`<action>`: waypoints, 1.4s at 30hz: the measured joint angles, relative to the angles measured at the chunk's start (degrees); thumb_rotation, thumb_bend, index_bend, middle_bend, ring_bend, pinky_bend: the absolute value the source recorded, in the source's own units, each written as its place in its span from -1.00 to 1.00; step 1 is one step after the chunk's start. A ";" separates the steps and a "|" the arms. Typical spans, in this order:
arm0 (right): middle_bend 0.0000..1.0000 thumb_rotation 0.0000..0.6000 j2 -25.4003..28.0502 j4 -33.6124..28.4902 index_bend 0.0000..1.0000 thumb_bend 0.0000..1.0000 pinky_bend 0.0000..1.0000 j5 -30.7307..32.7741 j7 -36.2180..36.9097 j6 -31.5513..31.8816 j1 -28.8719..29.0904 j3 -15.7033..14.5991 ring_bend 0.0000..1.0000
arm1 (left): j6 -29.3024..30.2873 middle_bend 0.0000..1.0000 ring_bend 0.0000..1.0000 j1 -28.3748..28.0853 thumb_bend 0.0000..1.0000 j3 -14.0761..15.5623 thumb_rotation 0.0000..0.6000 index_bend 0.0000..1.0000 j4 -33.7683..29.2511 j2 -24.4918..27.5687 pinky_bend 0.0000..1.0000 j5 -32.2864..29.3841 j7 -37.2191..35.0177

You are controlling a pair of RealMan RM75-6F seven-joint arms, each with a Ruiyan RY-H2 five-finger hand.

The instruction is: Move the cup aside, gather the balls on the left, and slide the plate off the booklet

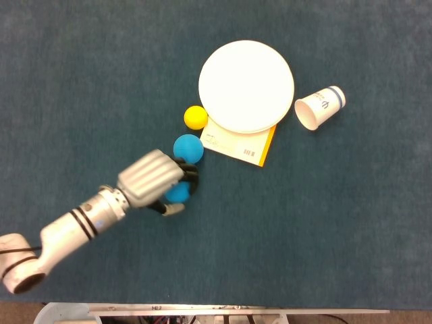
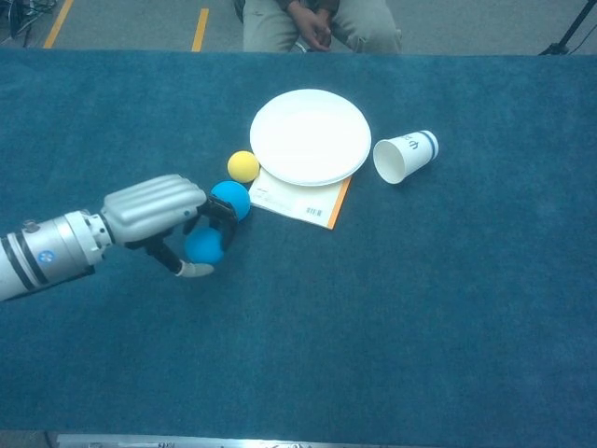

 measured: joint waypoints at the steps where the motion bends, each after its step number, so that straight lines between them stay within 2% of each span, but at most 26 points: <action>1: -0.23 1.00 -0.09 -0.05 -0.44 -0.66 0.18 -0.08 -0.02 -0.03 0.03 0.02 -0.27 | 0.16 -0.15 -0.10 0.06 -0.47 -0.14 1.00 0.03 -0.27 0.89 0.18 -0.30 -0.08; 8: -0.23 1.00 -0.17 -0.37 -0.44 -0.66 0.18 -0.59 -0.23 0.13 -0.17 -0.09 -0.27 | -0.03 -0.15 -0.10 0.10 -0.47 -2.48 1.00 0.03 0.25 4.63 0.18 -4.14 -3.94; 14: -0.23 1.00 -0.32 -0.63 -0.44 -0.66 0.18 -0.70 -0.24 0.33 -0.29 0.02 -0.27 | -2.53 -0.15 -0.11 -0.20 -0.47 -4.10 1.00 0.02 2.29 5.66 0.18 -7.61 -7.30; 22: -0.23 1.00 -0.33 -0.90 -0.44 -0.66 0.18 -1.04 -0.32 0.59 -0.51 0.00 -0.27 | -6.69 -0.15 -0.12 -1.09 -0.47 -6.18 1.00 0.02 7.52 2.85 0.17 -11.44 -7.51; 29: -0.23 1.00 0.19 -0.96 -0.44 -0.66 0.18 -1.14 0.15 1.22 -1.08 0.01 -0.27 | -10.37 -0.16 -0.14 -1.69 -0.47 -7.40 1.00 0.00 14.56 0.47 0.17 -14.25 -7.39; 37: -0.23 1.00 0.22 -1.04 -0.44 -0.66 0.18 -1.17 0.25 1.21 -1.27 -0.01 -0.27 | -15.22 -0.22 -0.24 -1.60 -0.47 -8.03 1.00 -0.06 19.72 -0.34 0.08 -17.71 -8.01; 42: -0.23 1.00 0.34 -1.37 -0.44 -0.66 0.18 -1.10 0.04 0.96 -1.15 0.07 -0.27 | -17.26 -0.41 -0.43 -1.61 -0.47 -8.12 1.00 -0.29 19.99 -0.42 -0.09 -18.53 -7.87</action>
